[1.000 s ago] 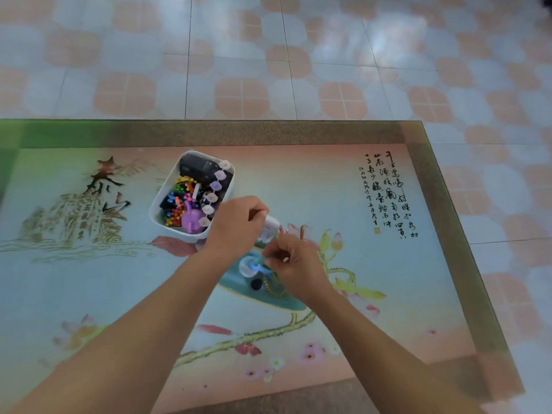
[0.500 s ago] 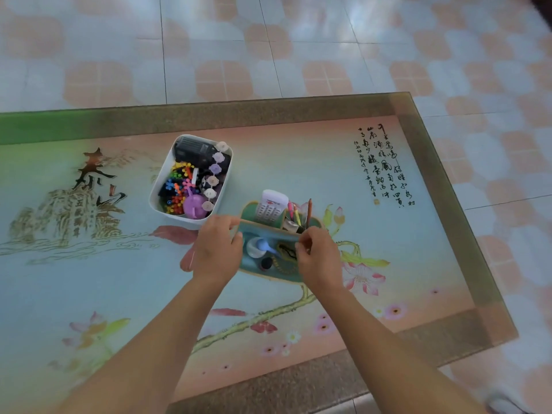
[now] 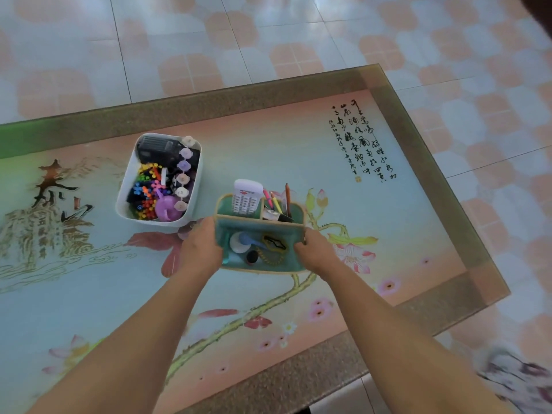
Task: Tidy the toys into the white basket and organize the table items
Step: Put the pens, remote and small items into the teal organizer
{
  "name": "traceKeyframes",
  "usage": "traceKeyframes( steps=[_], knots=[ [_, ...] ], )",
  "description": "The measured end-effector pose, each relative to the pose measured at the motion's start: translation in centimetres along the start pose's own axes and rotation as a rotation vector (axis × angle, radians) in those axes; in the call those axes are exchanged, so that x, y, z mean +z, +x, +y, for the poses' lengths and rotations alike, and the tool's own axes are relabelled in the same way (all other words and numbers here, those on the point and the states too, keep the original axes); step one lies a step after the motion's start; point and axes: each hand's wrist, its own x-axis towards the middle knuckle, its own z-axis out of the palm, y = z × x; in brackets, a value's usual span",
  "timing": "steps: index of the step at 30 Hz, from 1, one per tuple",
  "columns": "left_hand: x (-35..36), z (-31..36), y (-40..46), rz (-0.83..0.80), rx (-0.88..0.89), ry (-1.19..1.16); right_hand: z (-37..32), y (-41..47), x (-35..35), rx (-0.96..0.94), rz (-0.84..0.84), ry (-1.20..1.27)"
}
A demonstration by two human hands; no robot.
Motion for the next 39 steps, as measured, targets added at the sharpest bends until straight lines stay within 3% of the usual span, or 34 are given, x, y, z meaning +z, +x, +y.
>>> traceKeyframes(
  steps=[8, 16, 29, 39],
  knots=[
    [0.1, 2.8, 0.2, 0.021, 0.204, 0.099, 2.8, -1.2, -1.4, 0.015, 0.077, 0.125],
    [2.6, 12.3, -0.6, -0.010, 0.440, 0.138, 9.2, -4.0, -7.5, 0.083, 0.244, 0.251],
    [18.2, 33.6, -6.1, -0.196, 0.722, 0.144, 29.9, -7.3, -17.7, 0.435, 0.499, 0.443],
    [26.7, 42.7, -6.2, -0.277, 0.777, 0.281, 37.8, -5.2, -21.6, 0.579, 0.539, 0.655]
  ],
)
